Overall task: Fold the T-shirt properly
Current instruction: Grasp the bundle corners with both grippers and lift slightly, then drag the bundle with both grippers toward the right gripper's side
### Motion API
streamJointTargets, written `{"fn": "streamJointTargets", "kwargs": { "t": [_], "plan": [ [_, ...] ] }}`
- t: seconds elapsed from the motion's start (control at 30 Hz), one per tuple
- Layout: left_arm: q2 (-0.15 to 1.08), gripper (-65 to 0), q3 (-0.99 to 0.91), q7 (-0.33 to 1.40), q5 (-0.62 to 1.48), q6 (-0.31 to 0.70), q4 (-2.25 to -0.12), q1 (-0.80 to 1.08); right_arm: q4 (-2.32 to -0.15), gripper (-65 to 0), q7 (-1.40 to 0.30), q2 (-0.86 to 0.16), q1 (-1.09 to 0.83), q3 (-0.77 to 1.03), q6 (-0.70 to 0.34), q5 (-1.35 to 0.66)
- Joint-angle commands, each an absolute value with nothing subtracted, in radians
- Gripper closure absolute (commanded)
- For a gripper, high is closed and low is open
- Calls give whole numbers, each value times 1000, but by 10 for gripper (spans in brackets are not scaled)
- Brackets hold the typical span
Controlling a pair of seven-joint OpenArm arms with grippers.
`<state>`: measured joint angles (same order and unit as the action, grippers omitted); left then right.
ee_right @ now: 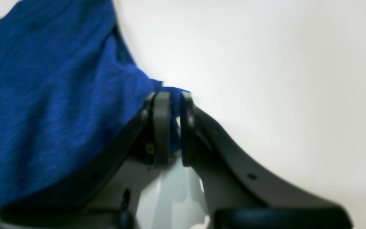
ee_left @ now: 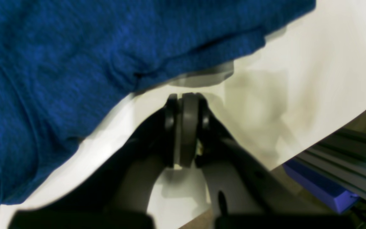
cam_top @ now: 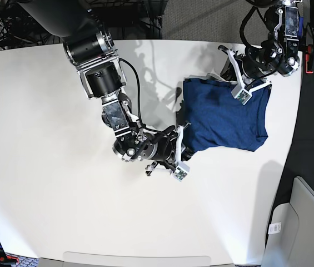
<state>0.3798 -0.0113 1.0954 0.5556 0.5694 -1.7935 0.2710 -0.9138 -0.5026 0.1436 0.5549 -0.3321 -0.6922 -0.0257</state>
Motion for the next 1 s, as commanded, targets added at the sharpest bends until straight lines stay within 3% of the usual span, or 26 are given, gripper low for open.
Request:
{"fn": "streamJointTargets", "kwargs": {
  "t": [0.0,0.23,0.43,0.63,0.97],
  "plan": [
    [390,-14,-15,1098,549,568,-1801,265,-928,-46,-473,157,587,-331,-698,-45],
    [397,-14,-16,1032,549,568,-1644,194,-970,-46,-565,157,532,-395,-698,-47],
    [397,-14,-16,990,538,568,-1575,154,-1178,-46,-716,157,412,-427,-698,-47],
    [395,-14,-10,987,383,568,-1540,68,-1359,-46,-842,143,317,-427,-698,-48],
    [355,-14,-5,946,303,568,-1469,-79,-1577,-46,-858,59,122,-427,-698,-48]
  ]
}}
